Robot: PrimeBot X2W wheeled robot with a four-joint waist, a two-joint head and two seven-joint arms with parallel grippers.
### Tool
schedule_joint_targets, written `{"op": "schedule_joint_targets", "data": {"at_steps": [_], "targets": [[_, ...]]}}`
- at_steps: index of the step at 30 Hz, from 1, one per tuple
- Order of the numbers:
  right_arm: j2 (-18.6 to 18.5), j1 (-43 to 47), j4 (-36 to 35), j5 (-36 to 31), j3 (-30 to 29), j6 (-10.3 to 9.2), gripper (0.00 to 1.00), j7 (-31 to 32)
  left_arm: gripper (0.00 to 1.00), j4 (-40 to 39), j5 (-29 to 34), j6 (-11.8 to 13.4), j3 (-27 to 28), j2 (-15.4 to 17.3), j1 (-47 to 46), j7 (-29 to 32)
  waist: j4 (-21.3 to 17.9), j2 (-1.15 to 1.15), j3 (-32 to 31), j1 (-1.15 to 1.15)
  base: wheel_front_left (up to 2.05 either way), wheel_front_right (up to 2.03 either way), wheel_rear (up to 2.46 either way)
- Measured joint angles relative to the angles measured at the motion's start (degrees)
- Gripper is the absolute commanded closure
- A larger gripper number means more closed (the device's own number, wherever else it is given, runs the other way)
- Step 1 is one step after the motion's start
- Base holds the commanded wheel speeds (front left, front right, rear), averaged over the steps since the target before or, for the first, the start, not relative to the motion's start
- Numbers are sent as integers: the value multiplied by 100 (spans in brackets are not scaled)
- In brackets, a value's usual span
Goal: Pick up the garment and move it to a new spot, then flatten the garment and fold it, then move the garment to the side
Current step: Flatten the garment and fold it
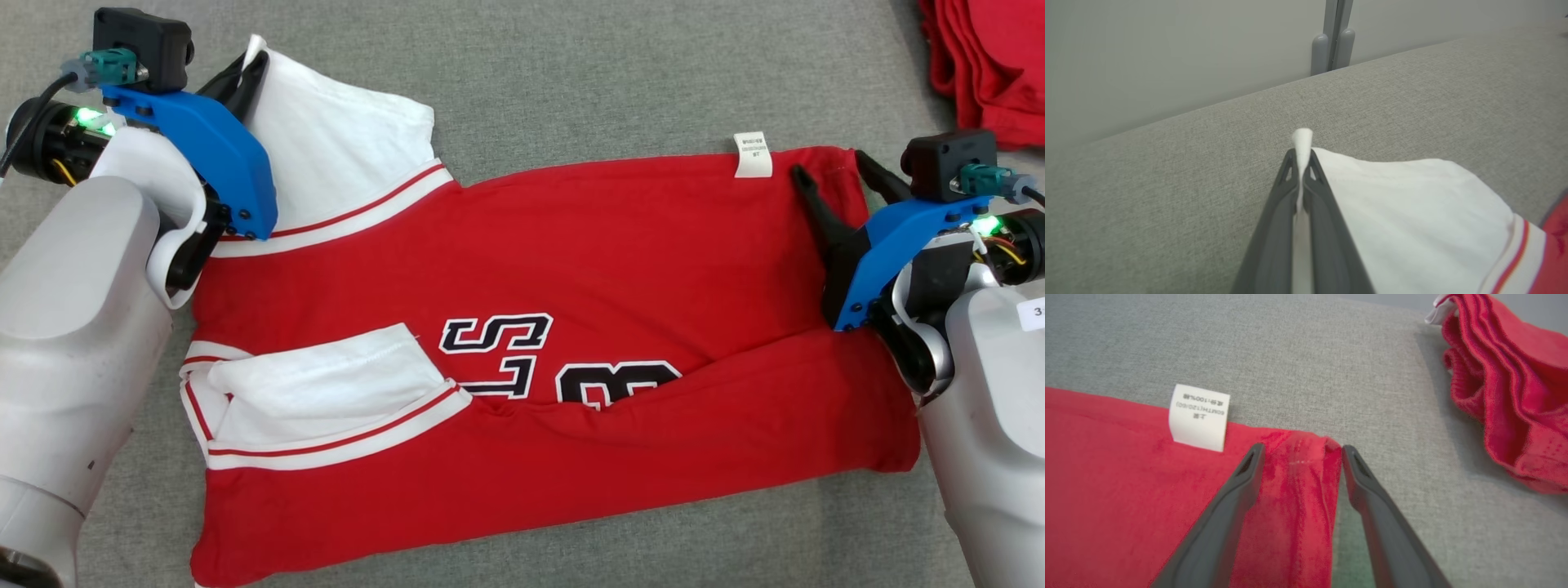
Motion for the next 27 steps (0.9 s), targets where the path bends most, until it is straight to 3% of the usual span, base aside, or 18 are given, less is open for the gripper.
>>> {"op": "schedule_joint_targets", "data": {"at_steps": [1,2,3,16,23,27], "targets": [[-4,-2,30,-1,3,0,93,9,100,1,-18,0,-24,1,-6,-32,13,0,12,0,0,0,0],[-5,-5,51,-1,4,0,93,8,100,5,-26,0,-47,1,-16,-77,27,0,24,0,0,0,0],[-4,-17,67,-1,-9,0,100,-4,100,7,-37,0,-71,0,-36,-111,42,0,33,0,0,0,0],[45,-80,600,-232,-325,1,100,-1025,100,-257,-300,0,-149,9,217,-894,228,0,-356,0,0,0,0],[32,302,776,-153,-388,0,100,-1530,100,-858,-380,45,-196,151,919,-1194,359,0,-793,0,0,0,0],[21,536,813,-80,-393,0,100,-1767,100,-1360,-398,207,-256,288,1389,-1276,419,0,-982,0,0,0,0]]}}
